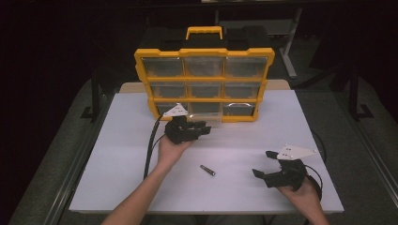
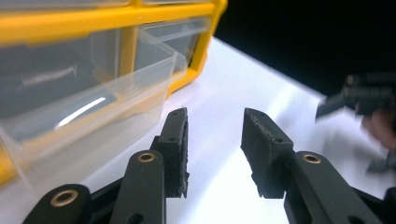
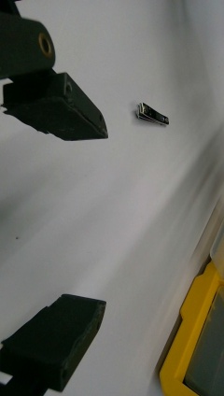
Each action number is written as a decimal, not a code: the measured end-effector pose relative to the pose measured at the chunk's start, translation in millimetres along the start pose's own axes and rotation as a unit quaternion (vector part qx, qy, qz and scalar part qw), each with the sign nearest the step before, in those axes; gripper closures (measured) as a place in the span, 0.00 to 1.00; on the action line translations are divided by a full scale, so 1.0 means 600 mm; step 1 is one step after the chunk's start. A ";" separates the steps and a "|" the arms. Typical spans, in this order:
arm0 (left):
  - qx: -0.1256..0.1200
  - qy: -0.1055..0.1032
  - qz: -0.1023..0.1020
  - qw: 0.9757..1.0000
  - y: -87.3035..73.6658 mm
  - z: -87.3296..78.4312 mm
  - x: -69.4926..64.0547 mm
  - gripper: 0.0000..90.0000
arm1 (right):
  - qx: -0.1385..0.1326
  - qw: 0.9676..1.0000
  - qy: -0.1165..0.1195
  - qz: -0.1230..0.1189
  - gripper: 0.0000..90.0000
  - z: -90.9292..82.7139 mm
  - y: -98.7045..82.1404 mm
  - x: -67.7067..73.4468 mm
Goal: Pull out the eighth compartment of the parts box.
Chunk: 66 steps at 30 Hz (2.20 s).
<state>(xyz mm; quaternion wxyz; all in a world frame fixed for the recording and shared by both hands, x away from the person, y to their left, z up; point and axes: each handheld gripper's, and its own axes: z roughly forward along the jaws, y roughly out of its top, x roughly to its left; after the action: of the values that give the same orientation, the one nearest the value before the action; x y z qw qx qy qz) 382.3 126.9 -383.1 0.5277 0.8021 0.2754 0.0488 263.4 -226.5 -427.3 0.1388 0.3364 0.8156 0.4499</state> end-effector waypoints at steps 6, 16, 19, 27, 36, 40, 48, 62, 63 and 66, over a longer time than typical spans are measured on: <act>0.069 0.006 0.090 0.994 0.036 -0.010 0.002 0.64 | 0.003 1.000 0.003 -0.002 0.15 0.003 0.001 0.001; 0.150 -0.001 0.183 0.972 0.097 -0.005 0.021 0.60 | 0.002 1.000 0.007 -0.002 0.15 0.005 0.000 0.001; 0.169 -0.003 0.192 0.967 0.107 0.006 0.035 0.60 | 0.002 1.000 0.007 -0.003 0.15 0.006 0.000 0.001; 0.202 -0.004 0.200 0.959 0.120 0.033 0.064 0.62 | 0.003 1.000 0.010 0.000 0.15 0.005 0.000 0.000; 0.217 -0.017 0.175 0.960 0.114 0.053 0.079 0.62 | 0.002 1.000 0.014 -0.003 0.15 0.006 0.001 -0.001; 0.227 -0.020 0.173 0.958 0.109 0.062 0.086 0.63 | 0.001 1.000 0.014 -0.005 0.15 0.006 0.001 -0.001; 0.234 -0.036 0.167 0.957 0.100 0.073 0.094 0.70 | 0.001 1.000 0.015 -0.005 0.15 0.007 0.001 -0.001; 0.236 -0.055 0.161 0.957 0.093 0.066 0.092 0.78 | 0.001 1.000 0.017 -0.004 0.15 0.008 0.001 0.001; 0.240 -0.057 0.167 0.955 0.094 0.064 0.094 0.78 | 0.001 1.000 0.017 -0.004 0.15 0.008 0.001 0.001; 0.237 -0.065 0.161 0.956 0.091 0.061 0.093 0.78 | 0.004 1.000 0.016 -0.005 0.15 0.008 0.001 0.001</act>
<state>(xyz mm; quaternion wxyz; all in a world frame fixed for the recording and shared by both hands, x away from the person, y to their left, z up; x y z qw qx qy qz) 463.8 108.8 -363.3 0.3244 0.9392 0.1114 0.0143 265.5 -222.9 -429.3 0.1264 0.3252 0.8212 0.4515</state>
